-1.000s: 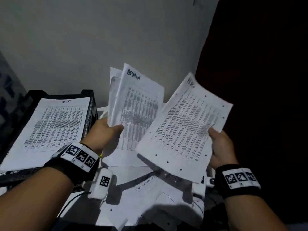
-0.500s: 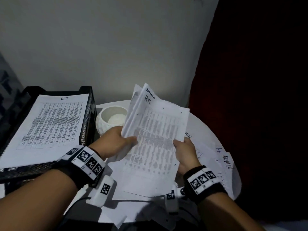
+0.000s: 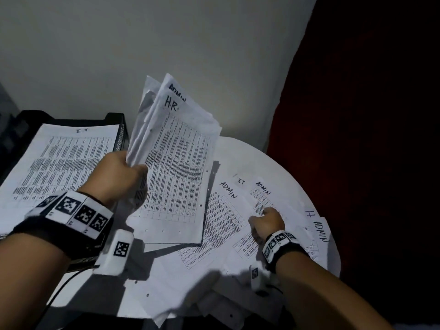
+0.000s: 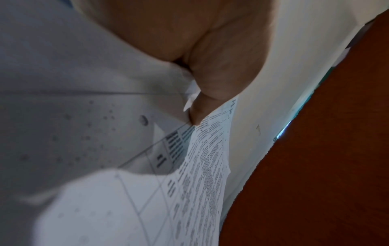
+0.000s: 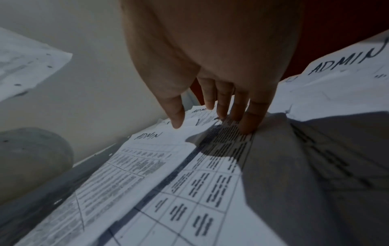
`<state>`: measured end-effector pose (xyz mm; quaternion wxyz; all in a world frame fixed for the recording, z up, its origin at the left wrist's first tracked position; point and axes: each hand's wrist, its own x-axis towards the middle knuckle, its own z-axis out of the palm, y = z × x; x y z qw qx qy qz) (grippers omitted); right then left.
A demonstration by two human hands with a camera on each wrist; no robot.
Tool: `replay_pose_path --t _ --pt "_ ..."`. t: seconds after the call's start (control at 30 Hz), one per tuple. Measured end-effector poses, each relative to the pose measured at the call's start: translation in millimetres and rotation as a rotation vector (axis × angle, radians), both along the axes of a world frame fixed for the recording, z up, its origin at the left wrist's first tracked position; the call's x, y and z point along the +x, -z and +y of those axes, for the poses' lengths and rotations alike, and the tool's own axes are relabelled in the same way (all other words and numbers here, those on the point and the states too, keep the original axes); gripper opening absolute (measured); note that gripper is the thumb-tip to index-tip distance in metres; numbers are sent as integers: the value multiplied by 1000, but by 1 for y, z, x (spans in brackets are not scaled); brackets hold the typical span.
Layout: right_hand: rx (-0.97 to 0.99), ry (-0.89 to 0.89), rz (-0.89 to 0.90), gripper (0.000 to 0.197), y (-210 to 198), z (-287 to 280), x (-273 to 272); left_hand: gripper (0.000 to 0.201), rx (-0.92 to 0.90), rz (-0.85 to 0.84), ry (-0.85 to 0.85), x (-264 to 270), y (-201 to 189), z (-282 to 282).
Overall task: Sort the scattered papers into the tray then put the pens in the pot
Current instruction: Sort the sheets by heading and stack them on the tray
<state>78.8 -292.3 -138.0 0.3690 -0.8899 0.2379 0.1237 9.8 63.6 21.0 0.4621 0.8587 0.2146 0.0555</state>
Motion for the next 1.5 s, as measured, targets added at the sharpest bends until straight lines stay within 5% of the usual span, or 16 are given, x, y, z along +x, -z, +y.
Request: replay_pose_path --t 0.13,0.27,0.4,0.67,0.83,1.07,1.17,1.27,1.4,1.5 --pt "-93 -42 32 87 6 7 7 29 29 16 12 3 3 -2" --pt "-36 -34 37 41 4 9 11 23 85 6 17 6 3 0" --pt "198 97 -232 12 -19 0 15 23 79 4 11 8 3 1" --pt "493 229 -796 17 -158 -20 -4 14 81 -47 26 -1 -3 1" --pt "755 184 -710 23 -193 -23 -25 13 3 -93 81 -11 -8 -6" --pt "877 234 -491 27 -162 3 -31 8 -286 2 291 -29 -5 -39" --pt "929 238 -401 32 -145 8 -26 13 -506 83 381 -30 -4 -51" --pt "952 263 -418 33 -140 12 -21 39 -614 123 394 -24 0 -61" --pt "847 252 -574 32 -148 17 -18 101 -420 49 460 -19 12 -64" --pt "712 212 -683 27 -163 20 -21 89 -595 47 447 -17 16 -61"
